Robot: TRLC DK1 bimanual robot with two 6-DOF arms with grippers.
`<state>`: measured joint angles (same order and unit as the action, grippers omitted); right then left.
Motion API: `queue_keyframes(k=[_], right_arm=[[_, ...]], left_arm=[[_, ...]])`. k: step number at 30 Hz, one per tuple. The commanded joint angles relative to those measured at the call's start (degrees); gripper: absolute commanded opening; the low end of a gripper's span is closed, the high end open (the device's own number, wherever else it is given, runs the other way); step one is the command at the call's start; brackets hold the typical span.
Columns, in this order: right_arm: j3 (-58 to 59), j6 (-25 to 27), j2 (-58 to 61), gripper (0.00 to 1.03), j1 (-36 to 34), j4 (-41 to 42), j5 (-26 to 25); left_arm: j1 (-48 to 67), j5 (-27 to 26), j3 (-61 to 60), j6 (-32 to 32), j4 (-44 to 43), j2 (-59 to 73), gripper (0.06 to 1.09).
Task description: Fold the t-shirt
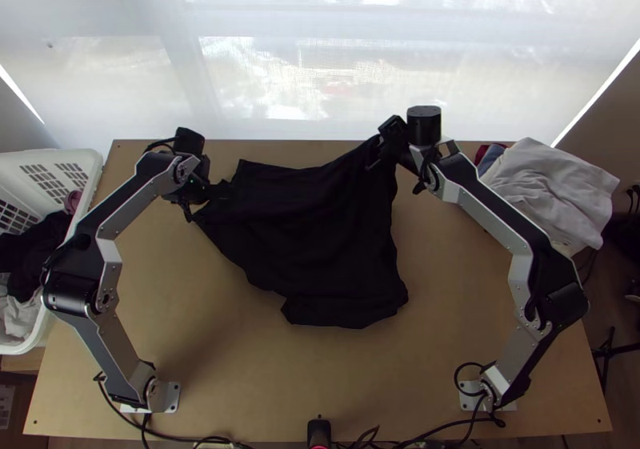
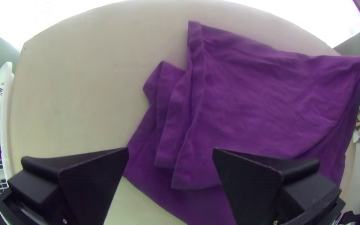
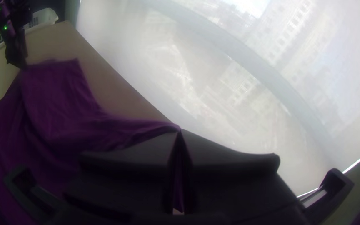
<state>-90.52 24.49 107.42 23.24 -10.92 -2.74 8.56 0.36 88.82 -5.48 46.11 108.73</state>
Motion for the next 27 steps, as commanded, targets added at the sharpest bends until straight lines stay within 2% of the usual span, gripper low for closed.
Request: queue_keyframes(k=[1, 6, 12, 15, 17, 27], right_arm=[[0.2, 0.0, -0.5, 0.03, 0.3, 0.0, -0.1], [0.7, -0.1, -0.7, 0.03, 0.4, 0.0, -0.1], [1.0, 0.0, -1.0, 0.03, 0.4, 0.0, -0.1], [1.1, 0.0, -1.1, 0.03, 0.4, 0.0, -0.1], [1.1, 0.0, -1.2, 0.03, 0.4, 0.0, -0.1], [1.3, 0.0, -1.4, 0.03, 0.4, 0.0, -0.1]], left_arm=[[1.0, -0.5, 0.0, 0.6, 3.1, 0.5, 1.03], [2.6, 0.2, 0.4, 1.9, 2.8, 0.4, 0.85], [3.1, 0.3, 0.9, 2.0, 1.7, 0.3, 0.82], [3.4, 0.3, 1.3, 3.1, 1.7, 0.7, 0.54], [3.5, 0.3, 1.3, 3.5, 1.7, 1.0, 0.43], [3.0, 0.3, 1.3, 3.9, 1.5, 2.0, 0.41]])
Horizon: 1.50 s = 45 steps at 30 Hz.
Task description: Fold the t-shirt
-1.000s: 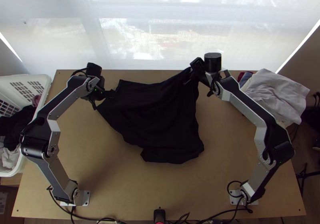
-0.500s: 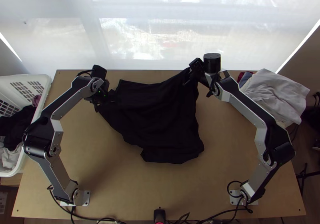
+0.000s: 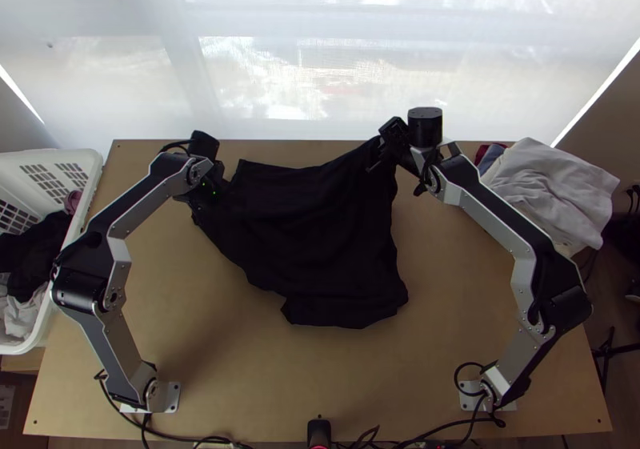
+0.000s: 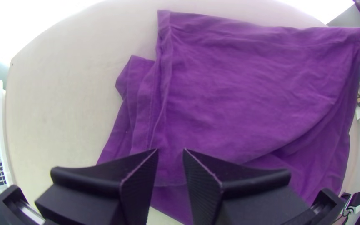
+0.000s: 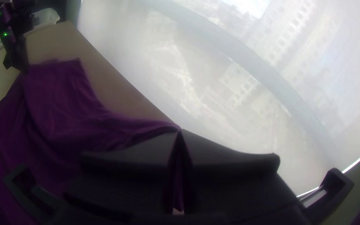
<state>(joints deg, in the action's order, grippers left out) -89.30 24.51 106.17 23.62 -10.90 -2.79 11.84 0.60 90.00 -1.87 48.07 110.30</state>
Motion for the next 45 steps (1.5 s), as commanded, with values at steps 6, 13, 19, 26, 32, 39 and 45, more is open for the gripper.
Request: queue_keyframes(k=[6, 13, 19, 26, 32, 39, 45], right_arm=[[0.3, -0.1, -0.2, 0.03, 0.0, -0.1, 0.0], [0.6, -0.1, -0.1, 0.03, 0.1, -0.1, 0.0], [0.5, -0.1, -0.2, 0.03, 0.1, -0.1, 0.0], [0.4, -0.1, -0.3, 0.03, 0.1, -0.3, 0.0], [0.4, -0.1, -0.6, 0.03, 0.1, -0.4, 0.0], [-0.1, -0.1, -1.5, 0.03, 0.1, -0.9, -0.1], [-2.2, 0.0, -4.7, 0.03, 0.8, -2.9, -0.6]], left_arm=[[-1.2, 0.1, 0.3, 0.6, -1.4, 0.3, 0.42], [-1.7, 0.1, 0.4, 0.9, -1.8, 0.2, 0.42], [-1.6, 0.1, 0.0, 1.4, -2.1, 1.0, 0.42], [-1.1, 0.1, -0.5, 1.5, -1.8, 1.2, 0.41], [-1.1, -0.2, -0.7, 3.5, -0.7, 2.2, 0.09], [-1.6, -0.2, 1.7, 3.2, 1.2, 2.1, 0.09], [-3.0, -0.2, 8.2, 2.0, 6.8, -1.2, 0.09]])
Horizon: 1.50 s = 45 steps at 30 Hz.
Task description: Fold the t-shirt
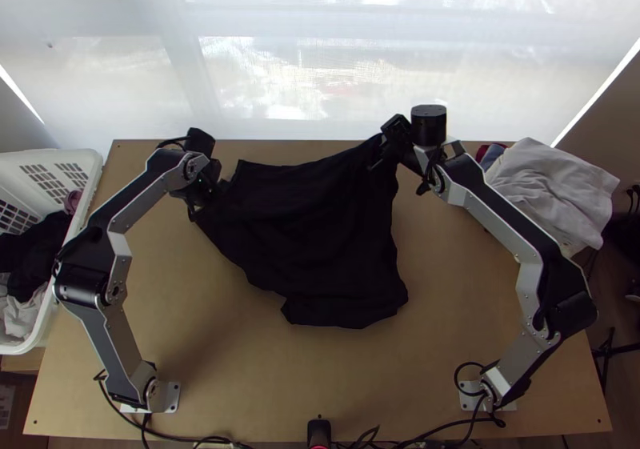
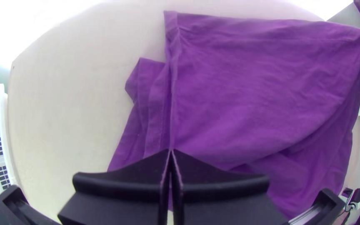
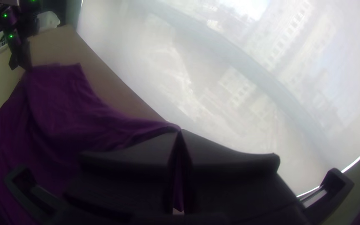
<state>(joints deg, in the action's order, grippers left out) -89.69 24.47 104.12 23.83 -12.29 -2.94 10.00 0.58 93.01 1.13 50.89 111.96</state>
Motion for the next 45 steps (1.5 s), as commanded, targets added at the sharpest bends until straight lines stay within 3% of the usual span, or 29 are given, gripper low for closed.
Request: queue_keyframes(k=[1, 5, 15, 27, 36, 40, 45], right_arm=[[-2.3, 0.1, -3.4, 0.03, 0.7, -2.0, -0.5], [-2.9, 0.1, -7.2, 0.03, 1.6, -3.6, -1.6], [-2.4, 3.0, -18.2, 0.03, 4.0, -7.0, -3.9], [-9.3, 3.0, -26.3, 0.03, 8.9, -12.8, -5.6], [-18.7, 5.2, -28.1, 0.03, 15.0, -16.9, -6.8], [-19.9, 7.4, -30.6, 0.03, 17.8, -17.9, -8.3], [-20.0, 13.8, -35.8, 0.03, 23.4, -19.1, -12.5]], left_arm=[[-1.3, -0.1, 6.2, -1.0, 4.6, -4.0, 0.09], [-1.8, -0.1, 11.2, -2.8, 7.3, -9.2, 0.09], [-5.1, 0.1, 18.2, -14.0, 8.4, -23.9, 0.09], [-13.0, 0.2, 21.8, -16.9, 9.6, -39.7, 0.09], [-16.3, 0.2, 30.9, -17.7, 8.5, -46.4, 0.09], [-16.8, 0.2, 31.1, -17.4, 8.5, -49.9, 0.09], [-18.3, 0.2, 32.2, -16.9, 8.9, -54.1, 0.09]])
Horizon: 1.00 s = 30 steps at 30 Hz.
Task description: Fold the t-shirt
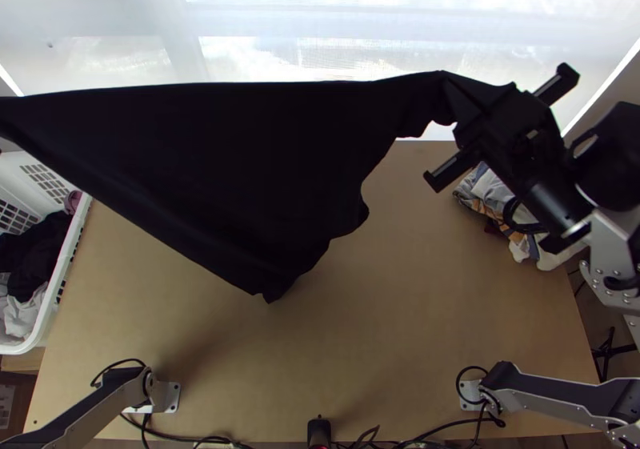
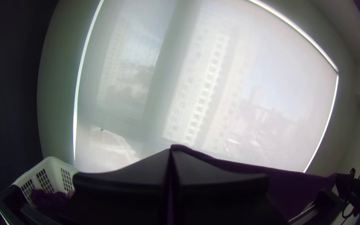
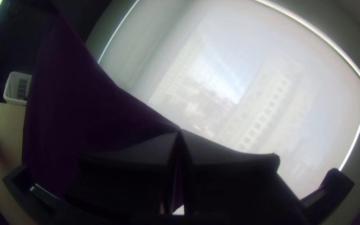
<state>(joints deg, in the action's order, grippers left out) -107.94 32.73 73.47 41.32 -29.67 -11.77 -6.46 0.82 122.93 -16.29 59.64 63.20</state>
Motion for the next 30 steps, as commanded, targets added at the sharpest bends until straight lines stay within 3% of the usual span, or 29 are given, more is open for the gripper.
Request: queue_keyframes(k=[1, 9, 14, 19, 24, 30], right_arm=[[-1.8, 6.4, -6.2, 0.03, 6.8, -2.0, -4.5], [-3.0, 8.9, -13.0, 0.03, 10.9, -8.8, -10.2], [-2.8, 5.2, -15.8, 0.03, 10.3, -14.0, -11.7], [-1.0, 2.2, -15.6, 0.03, 9.1, -15.0, -11.5], [3.5, 0.0, -13.6, 0.03, 9.4, -14.7, -9.5], [17.2, -1.3, -11.9, 0.03, 5.0, -6.6, -4.2]], left_arm=[[-2.0, 0.1, 2.6, 0.8, 0.1, -6.2, 0.09], [-3.6, -0.4, 3.8, 8.1, 1.4, -13.4, 0.09], [-3.5, -2.8, -0.5, 9.3, 7.6, -16.7, 0.09], [-3.6, -8.1, -14.3, 4.3, 6.2, -19.1, 0.09], [-3.4, -14.6, -29.2, -3.3, -1.4, -17.6, 0.09], [3.2, -15.2, -48.1, -6.8, -9.5, -12.0, 0.09]])
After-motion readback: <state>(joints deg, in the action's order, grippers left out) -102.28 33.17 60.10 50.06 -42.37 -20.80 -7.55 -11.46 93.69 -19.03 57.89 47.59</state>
